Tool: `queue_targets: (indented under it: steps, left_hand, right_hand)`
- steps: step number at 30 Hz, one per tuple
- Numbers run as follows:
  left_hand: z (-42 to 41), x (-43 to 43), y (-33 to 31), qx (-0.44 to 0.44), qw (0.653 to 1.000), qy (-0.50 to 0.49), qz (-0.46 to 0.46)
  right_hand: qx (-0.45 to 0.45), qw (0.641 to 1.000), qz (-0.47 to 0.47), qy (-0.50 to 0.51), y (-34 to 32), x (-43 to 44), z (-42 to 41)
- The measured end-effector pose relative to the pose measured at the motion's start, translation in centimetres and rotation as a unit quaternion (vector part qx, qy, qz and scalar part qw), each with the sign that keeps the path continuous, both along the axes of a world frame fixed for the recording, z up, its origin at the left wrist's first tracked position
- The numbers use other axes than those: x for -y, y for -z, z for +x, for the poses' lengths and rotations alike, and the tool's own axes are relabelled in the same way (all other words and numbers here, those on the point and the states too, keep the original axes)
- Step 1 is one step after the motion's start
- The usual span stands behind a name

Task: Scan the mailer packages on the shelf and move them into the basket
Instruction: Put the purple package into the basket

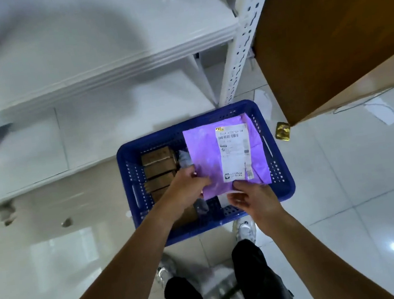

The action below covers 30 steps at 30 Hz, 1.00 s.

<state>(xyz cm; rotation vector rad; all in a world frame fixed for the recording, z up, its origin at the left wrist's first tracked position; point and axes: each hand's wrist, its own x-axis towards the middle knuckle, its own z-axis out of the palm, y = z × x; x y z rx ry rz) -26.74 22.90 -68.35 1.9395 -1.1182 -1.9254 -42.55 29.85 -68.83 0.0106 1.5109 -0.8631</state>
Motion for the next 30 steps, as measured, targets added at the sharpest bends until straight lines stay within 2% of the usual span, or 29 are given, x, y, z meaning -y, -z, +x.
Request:
queue_targets:
  steps: [5,11,23,30]
  left_hand:
    - [-1.7,-0.3,7.7,0.016,1.0,-0.009,-0.002]
    - [-4.4,0.1,15.1,0.028,0.998,-0.047,0.021]
    - [-8.4,3.7,25.2,0.054,0.998,-0.001,-0.01]
    - [-10.1,5.9,30.9,0.06,0.997,0.033,-0.035]
  right_hand:
    - [0.014,0.998,0.056,-0.01,6.0,1.1,-2.0]
    - [-0.018,0.999,0.041,-0.029,12.2,1.7,-4.4]
    - [-0.023,0.996,0.078,-0.033,23.5,4.8,-8.2]
    - [-0.068,0.991,0.073,-0.086,28.8,7.4,-10.4]
